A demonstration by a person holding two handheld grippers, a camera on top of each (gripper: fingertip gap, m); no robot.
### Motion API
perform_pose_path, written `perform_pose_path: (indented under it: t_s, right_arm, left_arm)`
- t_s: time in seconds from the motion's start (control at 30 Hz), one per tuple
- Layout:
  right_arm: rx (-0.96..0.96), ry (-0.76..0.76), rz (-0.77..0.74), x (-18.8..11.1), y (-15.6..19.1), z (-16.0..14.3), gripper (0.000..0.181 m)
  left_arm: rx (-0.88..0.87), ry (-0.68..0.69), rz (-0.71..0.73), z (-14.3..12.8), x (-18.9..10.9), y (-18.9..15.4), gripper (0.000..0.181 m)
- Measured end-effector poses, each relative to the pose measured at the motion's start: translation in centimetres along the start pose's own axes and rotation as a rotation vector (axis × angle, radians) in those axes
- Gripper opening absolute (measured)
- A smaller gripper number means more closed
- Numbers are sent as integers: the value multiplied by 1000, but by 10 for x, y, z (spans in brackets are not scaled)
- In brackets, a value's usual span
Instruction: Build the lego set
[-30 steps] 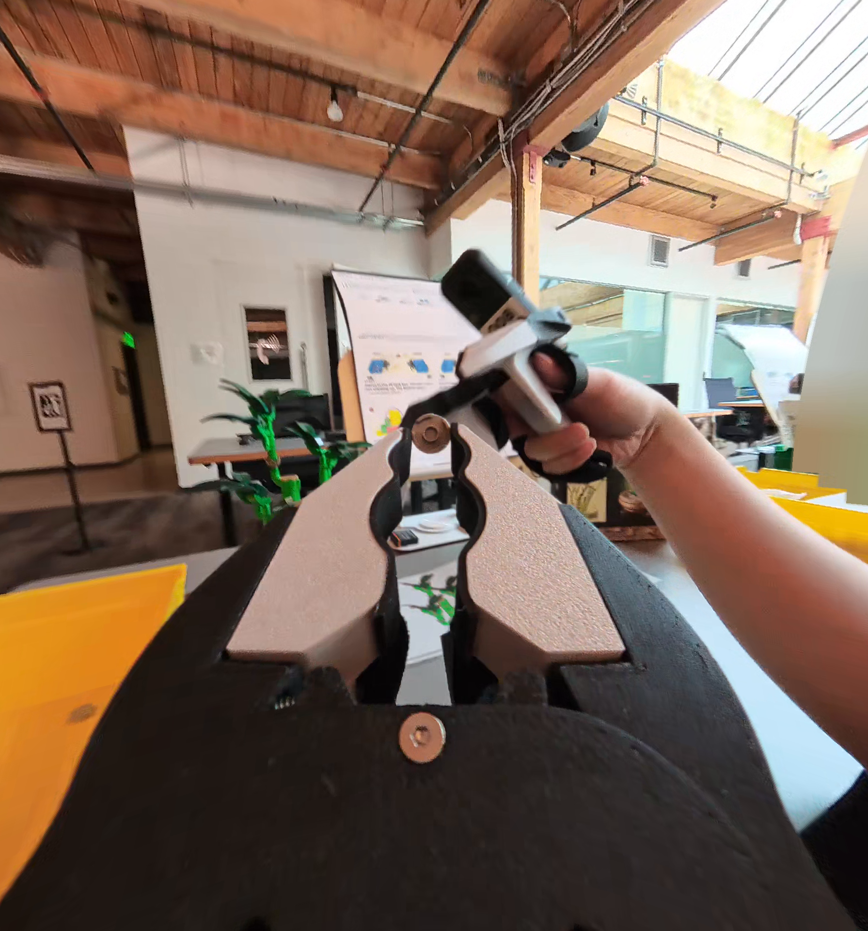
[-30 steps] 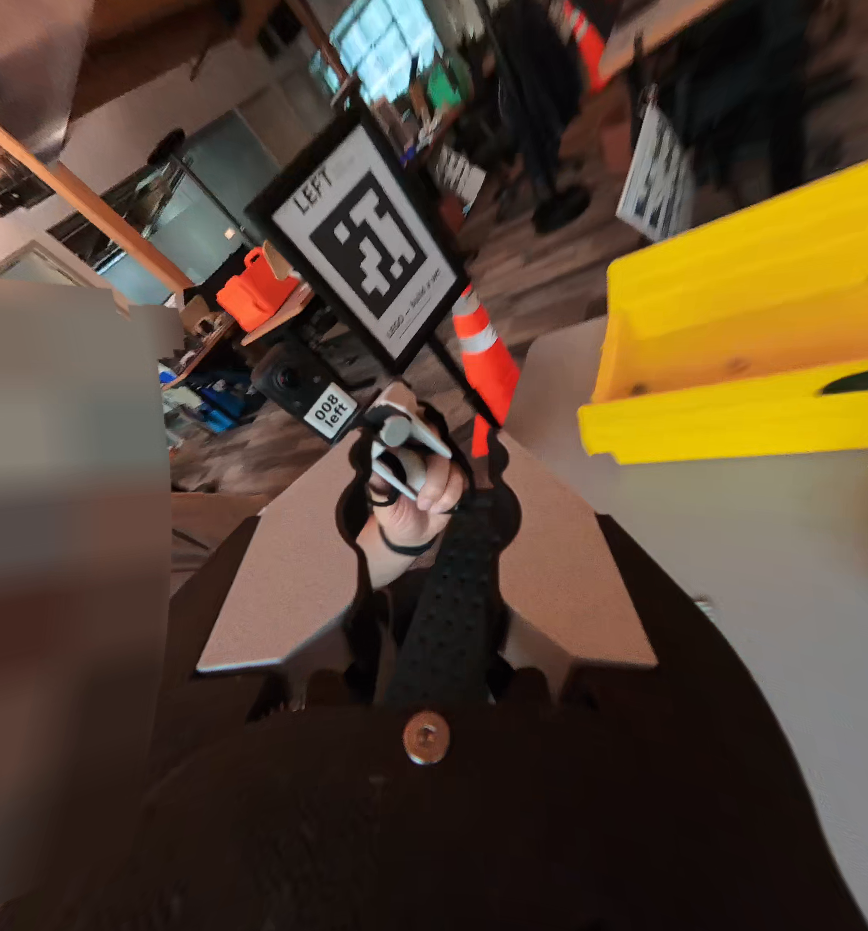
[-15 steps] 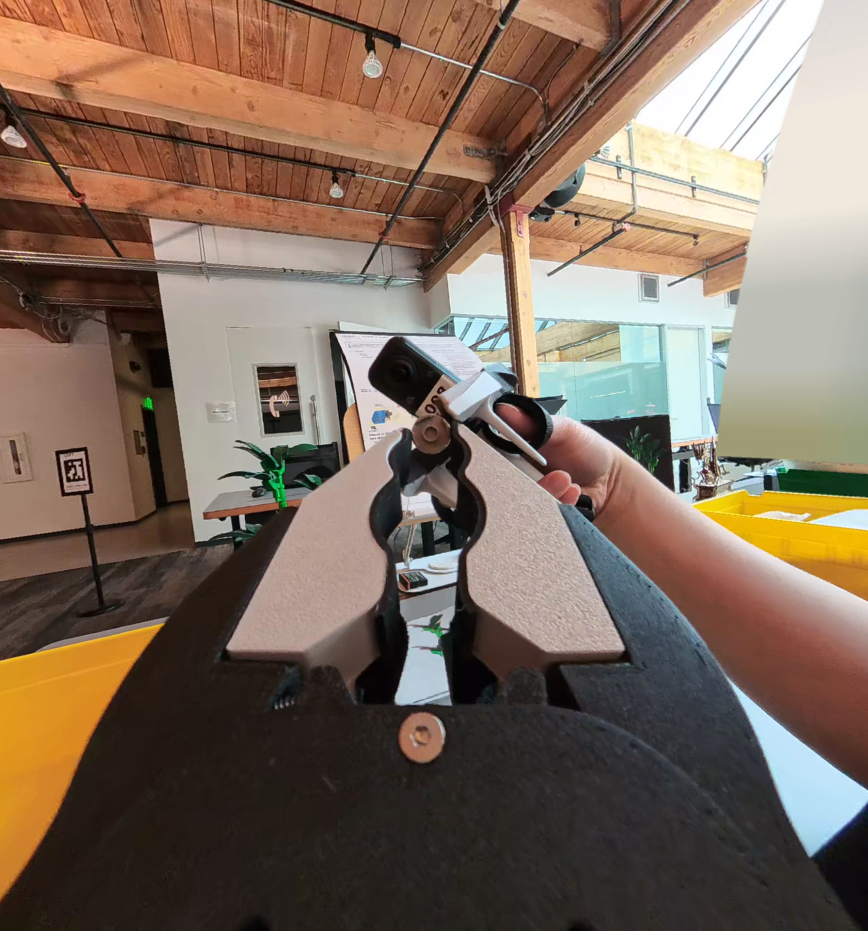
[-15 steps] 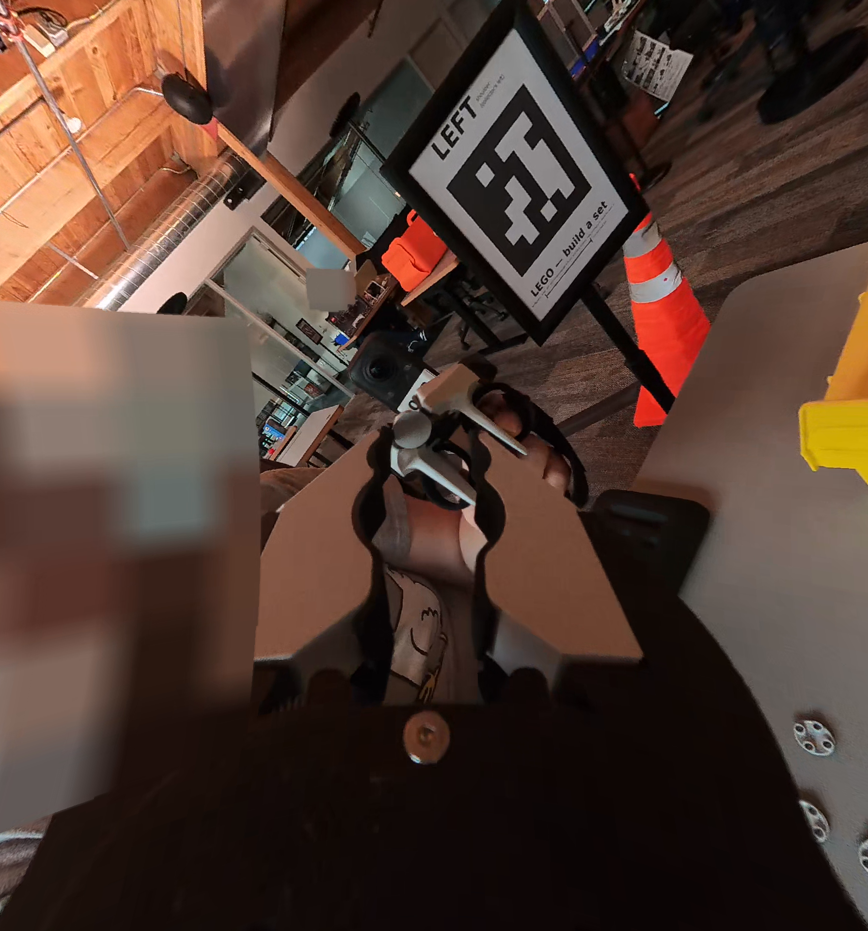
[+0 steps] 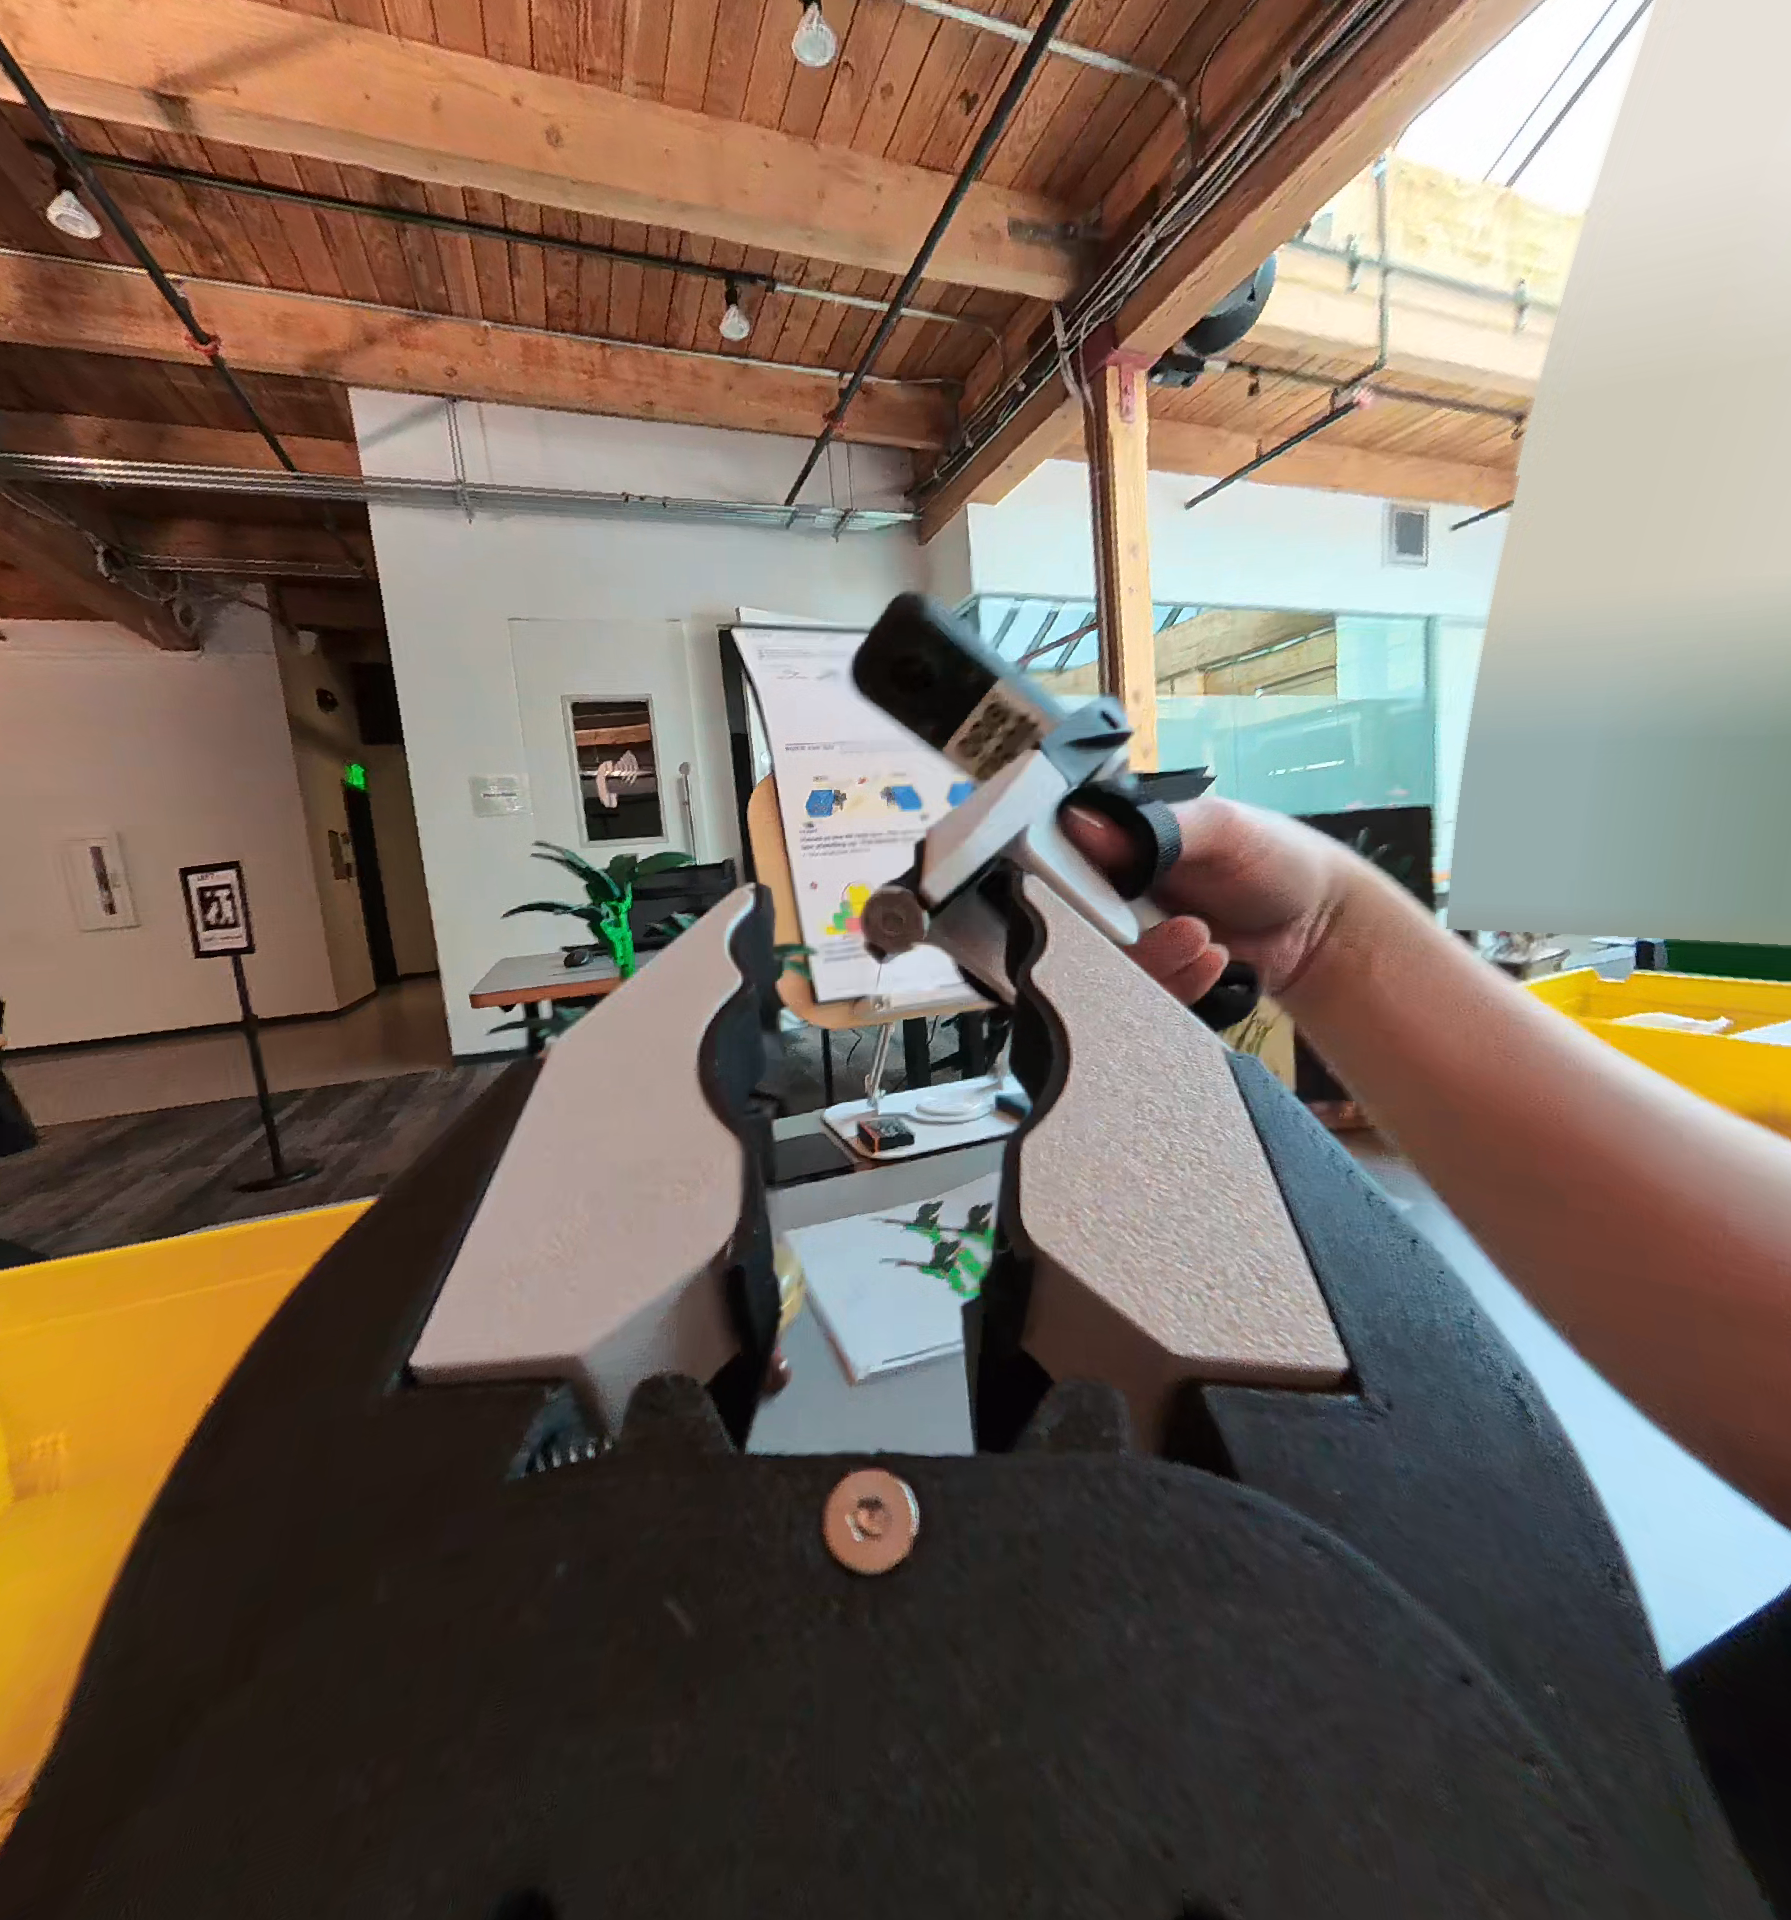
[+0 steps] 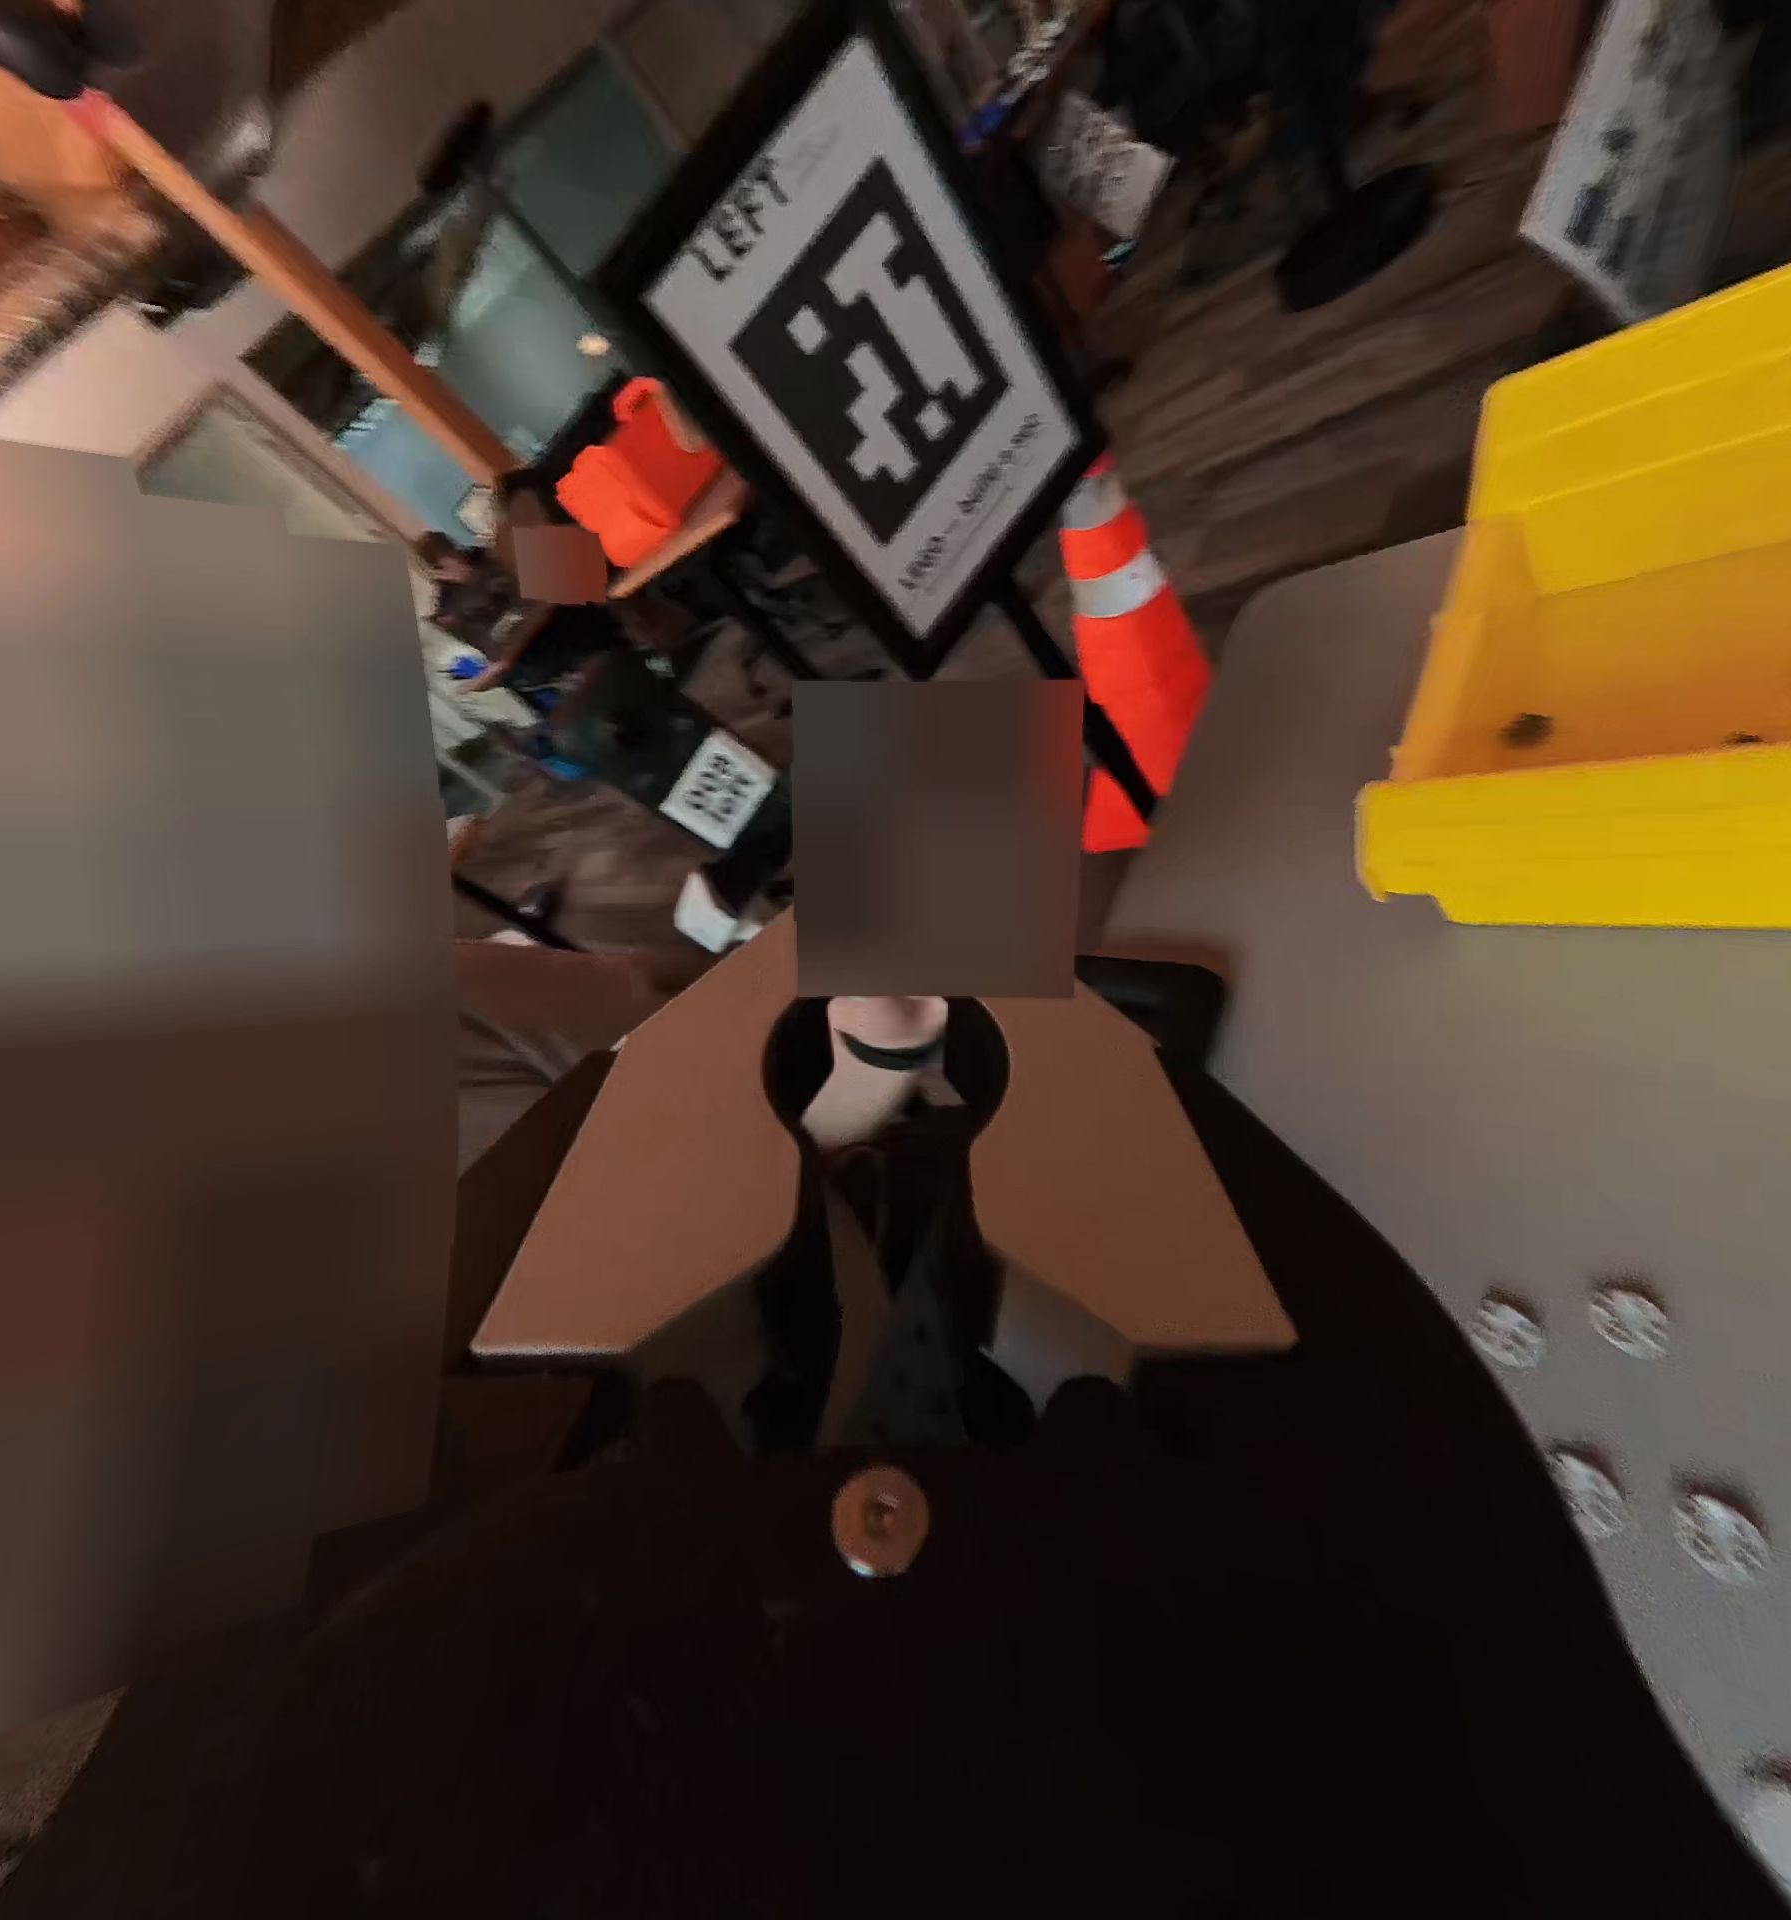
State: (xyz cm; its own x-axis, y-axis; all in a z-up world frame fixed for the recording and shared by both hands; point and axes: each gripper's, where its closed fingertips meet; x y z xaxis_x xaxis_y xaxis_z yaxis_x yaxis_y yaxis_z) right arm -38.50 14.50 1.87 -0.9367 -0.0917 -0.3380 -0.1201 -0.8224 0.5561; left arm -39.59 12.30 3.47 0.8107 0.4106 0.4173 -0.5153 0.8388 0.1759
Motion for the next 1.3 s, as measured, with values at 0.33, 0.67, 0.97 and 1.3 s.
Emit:
perform_pose_path:
  t_s: [0.33,0.67,0.97,1.3]
  right_arm:
    - [-171,561,-881,-47,-132,-159,15]
    - [-202,725,-896,-46,-155,-210,15]
    - [-229,750,-894,-47,-161,-219,24]
    - [-500,253,-895,-52,-110,-117,25]
  left_arm:
    - [-48,229,118,-19,-69,21,47]
    - [23,290,188,-1,-89,26,42]
    - [19,306,231,-2,-92,34,42]
    - [-114,758,101,-33,-82,130,46]
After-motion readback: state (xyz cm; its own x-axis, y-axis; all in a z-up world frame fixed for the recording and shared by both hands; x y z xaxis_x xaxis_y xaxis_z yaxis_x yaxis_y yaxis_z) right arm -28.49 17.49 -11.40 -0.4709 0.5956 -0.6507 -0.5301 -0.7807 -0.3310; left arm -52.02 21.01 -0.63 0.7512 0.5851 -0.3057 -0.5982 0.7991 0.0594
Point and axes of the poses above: each gripper's, where its closed fingertips meet, x out along the fingers, z out of its top, y = z × x across the jaws, and after that the axes turned 13 degrees about -z, right-handed
